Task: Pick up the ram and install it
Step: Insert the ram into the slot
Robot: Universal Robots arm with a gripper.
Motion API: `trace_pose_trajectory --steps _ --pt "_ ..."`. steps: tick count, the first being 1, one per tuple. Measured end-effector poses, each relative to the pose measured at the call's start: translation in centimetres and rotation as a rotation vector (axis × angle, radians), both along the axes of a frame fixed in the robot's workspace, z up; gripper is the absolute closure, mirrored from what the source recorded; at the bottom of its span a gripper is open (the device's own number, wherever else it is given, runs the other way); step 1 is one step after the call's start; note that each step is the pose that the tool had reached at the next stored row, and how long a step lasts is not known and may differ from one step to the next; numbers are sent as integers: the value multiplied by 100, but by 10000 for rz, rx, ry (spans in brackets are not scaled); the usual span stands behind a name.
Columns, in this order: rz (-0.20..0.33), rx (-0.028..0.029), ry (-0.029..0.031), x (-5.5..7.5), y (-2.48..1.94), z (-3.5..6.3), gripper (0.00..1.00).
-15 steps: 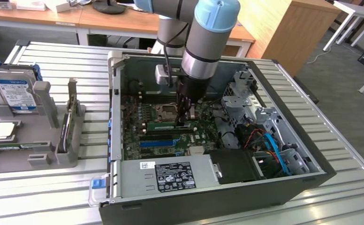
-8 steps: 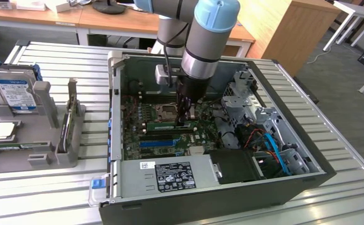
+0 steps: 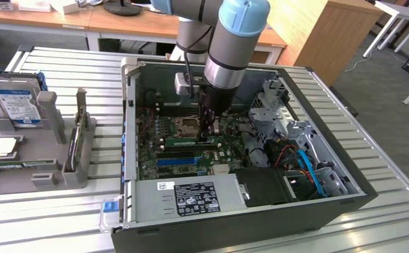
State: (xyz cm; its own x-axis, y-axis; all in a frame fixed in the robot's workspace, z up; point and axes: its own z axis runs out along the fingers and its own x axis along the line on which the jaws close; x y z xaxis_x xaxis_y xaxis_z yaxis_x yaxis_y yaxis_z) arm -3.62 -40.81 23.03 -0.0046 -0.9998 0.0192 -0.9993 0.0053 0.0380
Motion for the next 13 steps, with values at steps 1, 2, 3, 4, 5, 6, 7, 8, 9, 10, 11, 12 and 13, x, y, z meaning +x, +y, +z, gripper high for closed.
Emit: trace_pose_trajectory --steps 1,2,3,4,5,6,7,8,9,10,11,12,13 --pt "-3 0 -1 0 0 0 88" --pt "-8 0 0 0 0 0 88" --pt "-16 0 0 0 0 0 88" --pt "-24 -1 0 0 0 0 88" --pt "-28 -1 0 0 0 0 88" --pt "-30 0 -1 0 0 -1 88" --pt "-30 0 0 0 0 -3 88" --pt "-30 1 -1 1 1 -4 88" --pt "-29 2 -2 1 3 -4 88" --pt "-29 1 -2 1 5 -4 88" --pt "-30 0 -3 1 6 -4 88" --pt "-30 0 -3 1 7 -3 88" --pt "-31 0 -3 0 7 -3 88"
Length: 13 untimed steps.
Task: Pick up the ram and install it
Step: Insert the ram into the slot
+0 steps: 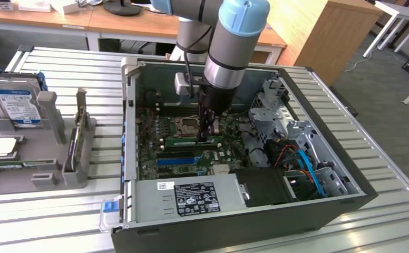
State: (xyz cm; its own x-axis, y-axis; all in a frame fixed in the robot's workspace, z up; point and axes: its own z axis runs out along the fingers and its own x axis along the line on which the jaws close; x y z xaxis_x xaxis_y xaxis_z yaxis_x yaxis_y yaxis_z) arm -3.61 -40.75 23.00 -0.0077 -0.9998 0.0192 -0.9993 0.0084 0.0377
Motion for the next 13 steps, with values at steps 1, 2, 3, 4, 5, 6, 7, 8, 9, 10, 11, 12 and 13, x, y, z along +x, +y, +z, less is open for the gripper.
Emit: trace_pose_trajectory --steps 1,2,3,4,5,6,7,8,9,10,11,12,13 --pt "1 0 0 0 0 0 88" --pt "-1 1 0 0 1 0 88" --pt "-1 1 0 0 2 -1 88" --pt "-1 0 0 0 3 -1 88" --pt "-2 0 -2 0 4 -1 88" --pt "-3 0 -2 0 4 -2 88" --pt "-3 0 -2 0 5 -2 88" --pt "-3 -1 -3 0 5 -3 88" --pt "-6 0 -3 0 6 -5 88" --pt "-9 1 -4 0 6 -8 88" --pt "-12 1 -4 0 6 -10 88" --pt "-14 0 -3 0 6 -12 88" --pt "-20 0 -4 0 6 -15 88"
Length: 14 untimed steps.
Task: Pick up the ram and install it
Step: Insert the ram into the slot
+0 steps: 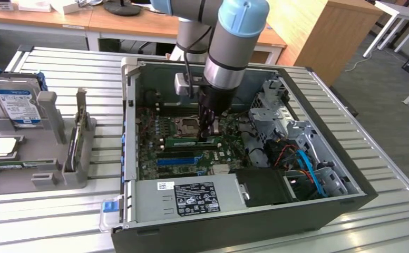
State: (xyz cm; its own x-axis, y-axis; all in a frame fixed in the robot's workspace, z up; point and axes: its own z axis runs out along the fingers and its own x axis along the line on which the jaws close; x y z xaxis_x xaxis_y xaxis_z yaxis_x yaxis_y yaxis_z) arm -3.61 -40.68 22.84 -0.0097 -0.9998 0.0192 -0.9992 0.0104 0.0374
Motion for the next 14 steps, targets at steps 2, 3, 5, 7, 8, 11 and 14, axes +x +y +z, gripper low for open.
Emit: trace_pose_trajectory --steps 2,3,5,7,8,11,14 --pt "-3 0 -1 0 1 -2 88" --pt "-4 0 -1 0 1 -3 88" --pt "-6 1 -2 0 1 -6 88" --pt "-9 0 -2 0 1 -11 88" --pt "-10 0 -1 0 1 -13 88" --pt "-18 0 -1 0 1 -23 88" --pt "-27 0 -1 0 1 -34 88"
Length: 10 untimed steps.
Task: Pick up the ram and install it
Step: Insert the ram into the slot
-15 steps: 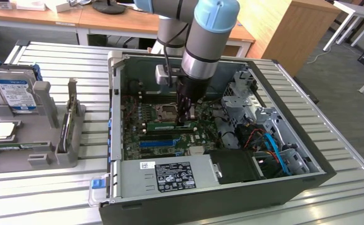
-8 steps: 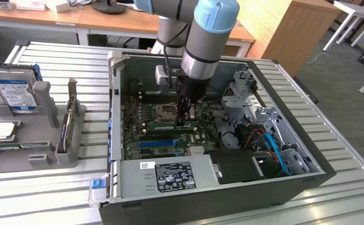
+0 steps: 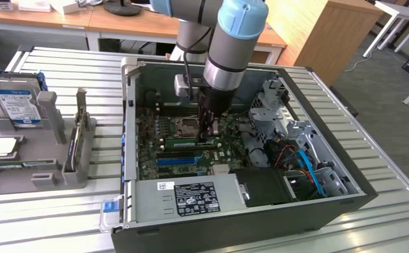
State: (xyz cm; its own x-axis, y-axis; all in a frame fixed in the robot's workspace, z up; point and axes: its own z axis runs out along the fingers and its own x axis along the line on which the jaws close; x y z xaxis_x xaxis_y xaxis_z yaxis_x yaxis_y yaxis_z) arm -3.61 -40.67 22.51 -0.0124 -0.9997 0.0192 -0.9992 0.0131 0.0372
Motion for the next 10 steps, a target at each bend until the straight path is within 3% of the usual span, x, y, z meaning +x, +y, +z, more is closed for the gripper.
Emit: trace_pose_trajectory --steps 10 --pt "-4 -1 0 0 0 -7 88"
